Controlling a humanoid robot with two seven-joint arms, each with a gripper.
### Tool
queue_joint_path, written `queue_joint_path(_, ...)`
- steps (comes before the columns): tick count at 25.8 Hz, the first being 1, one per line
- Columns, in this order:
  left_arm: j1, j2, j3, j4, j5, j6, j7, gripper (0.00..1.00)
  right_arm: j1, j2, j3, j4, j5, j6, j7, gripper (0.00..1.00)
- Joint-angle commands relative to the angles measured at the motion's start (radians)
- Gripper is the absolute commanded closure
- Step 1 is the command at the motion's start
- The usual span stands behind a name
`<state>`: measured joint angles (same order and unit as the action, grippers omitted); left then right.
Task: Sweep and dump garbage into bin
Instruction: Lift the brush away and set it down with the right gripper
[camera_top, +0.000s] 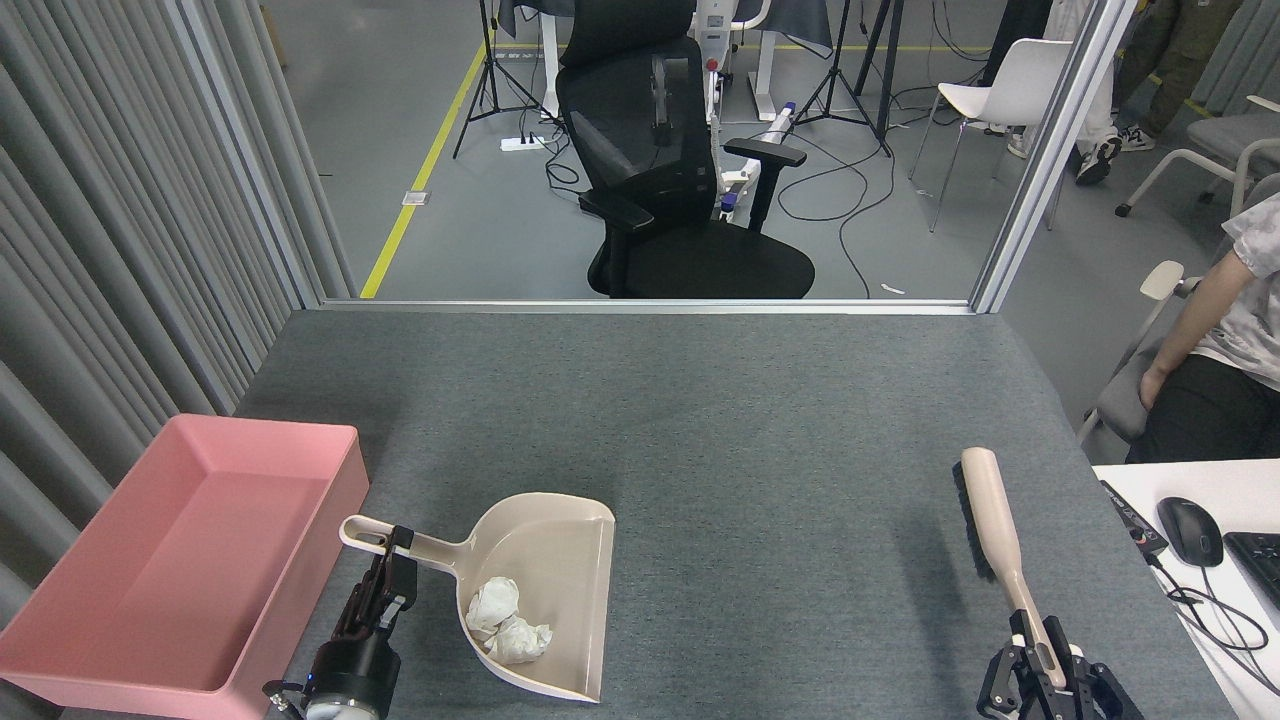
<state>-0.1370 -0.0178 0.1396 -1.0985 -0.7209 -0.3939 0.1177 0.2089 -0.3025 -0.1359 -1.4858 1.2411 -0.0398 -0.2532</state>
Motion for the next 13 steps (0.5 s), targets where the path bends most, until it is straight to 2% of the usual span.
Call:
queue_joint_path(1, 0.004, 0.001, 0.000, -0.007, 0.000, 0.001, -0.003, 0.76, -0.005, -0.020, -0.024, 0.006, -0.003, -0.034, 0.000, 0.17)
queue_joint_path(2, 0.005, 0.001, 0.000, -0.012, 0.000, 0.001, -0.003, 0.76, -0.006, -0.013, -0.025, 0.002, -0.005, -0.041, -0.008, 0.00)
queue_joint_path(6, 0.007, 0.002, 0.000, -0.012, 0.000, 0.001, -0.004, 0.75, -0.013, -0.007, -0.083, -0.011, -0.042, -0.091, -0.008, 0.00)
queue_joint_path(11, 0.007, 0.004, 0.001, -0.012, 0.005, 0.001, -0.009, 0.75, -0.019, -0.020, -0.255, -0.088, -0.230, -0.183, 0.002, 0.00)
queue_joint_path(13, 0.005, 0.004, 0.003, -0.014, 0.011, 0.001, -0.013, 0.75, -0.025, -0.047, -0.301, -0.087, -0.252, -0.184, 0.005, 0.00)
